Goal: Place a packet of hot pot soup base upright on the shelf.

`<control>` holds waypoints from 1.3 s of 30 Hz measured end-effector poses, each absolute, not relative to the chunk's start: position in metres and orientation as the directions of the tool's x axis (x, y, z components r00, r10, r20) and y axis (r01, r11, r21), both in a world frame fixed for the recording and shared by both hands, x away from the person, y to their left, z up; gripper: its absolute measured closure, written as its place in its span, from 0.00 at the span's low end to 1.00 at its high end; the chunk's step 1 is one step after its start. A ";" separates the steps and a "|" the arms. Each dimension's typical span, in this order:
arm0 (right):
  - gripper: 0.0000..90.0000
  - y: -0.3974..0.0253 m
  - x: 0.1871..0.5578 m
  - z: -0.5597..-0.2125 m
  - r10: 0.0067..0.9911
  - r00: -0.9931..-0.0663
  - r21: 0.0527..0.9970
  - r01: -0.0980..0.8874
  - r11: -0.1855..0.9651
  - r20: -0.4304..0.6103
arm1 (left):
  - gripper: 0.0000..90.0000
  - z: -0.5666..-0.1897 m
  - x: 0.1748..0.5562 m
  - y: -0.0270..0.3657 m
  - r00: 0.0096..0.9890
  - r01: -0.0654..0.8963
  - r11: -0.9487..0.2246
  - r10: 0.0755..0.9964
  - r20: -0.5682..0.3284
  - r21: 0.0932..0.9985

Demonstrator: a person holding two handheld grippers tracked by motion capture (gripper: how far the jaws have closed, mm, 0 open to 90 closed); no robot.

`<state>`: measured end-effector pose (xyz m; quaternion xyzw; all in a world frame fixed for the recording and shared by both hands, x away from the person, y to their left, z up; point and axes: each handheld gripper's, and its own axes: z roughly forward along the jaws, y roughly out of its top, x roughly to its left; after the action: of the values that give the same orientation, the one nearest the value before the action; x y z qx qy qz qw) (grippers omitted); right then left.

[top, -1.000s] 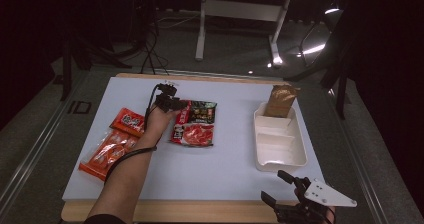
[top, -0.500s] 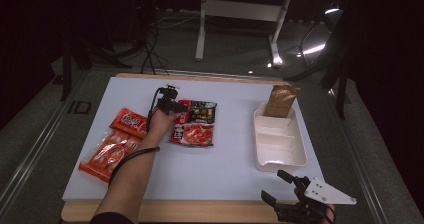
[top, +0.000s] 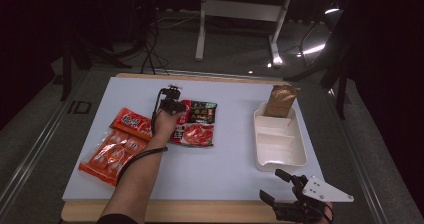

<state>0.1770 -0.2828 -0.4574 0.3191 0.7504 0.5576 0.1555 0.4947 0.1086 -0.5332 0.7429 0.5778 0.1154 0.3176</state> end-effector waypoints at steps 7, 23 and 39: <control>0.17 -0.283 0.179 -0.458 0.649 -0.751 0.937 0.303 0.174 0.122 | 0.98 -0.522 0.487 0.107 0.322 0.757 -0.127 0.926 -0.197 0.641; 0.17 -0.275 0.180 -0.455 0.631 -0.768 0.936 0.295 0.190 0.114 | 0.99 -0.483 0.456 0.106 0.387 0.673 -0.094 0.890 -0.241 0.734; 0.18 -0.266 0.191 -0.453 0.609 -0.784 0.933 0.299 0.201 0.120 | 0.99 -0.439 0.407 0.082 0.548 0.506 -0.130 0.812 -0.201 0.853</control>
<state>0.1906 -0.2656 -0.4529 0.2979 0.7624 0.5574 0.1390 0.4073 0.0818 -0.4391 0.7349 0.4485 0.1584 0.4835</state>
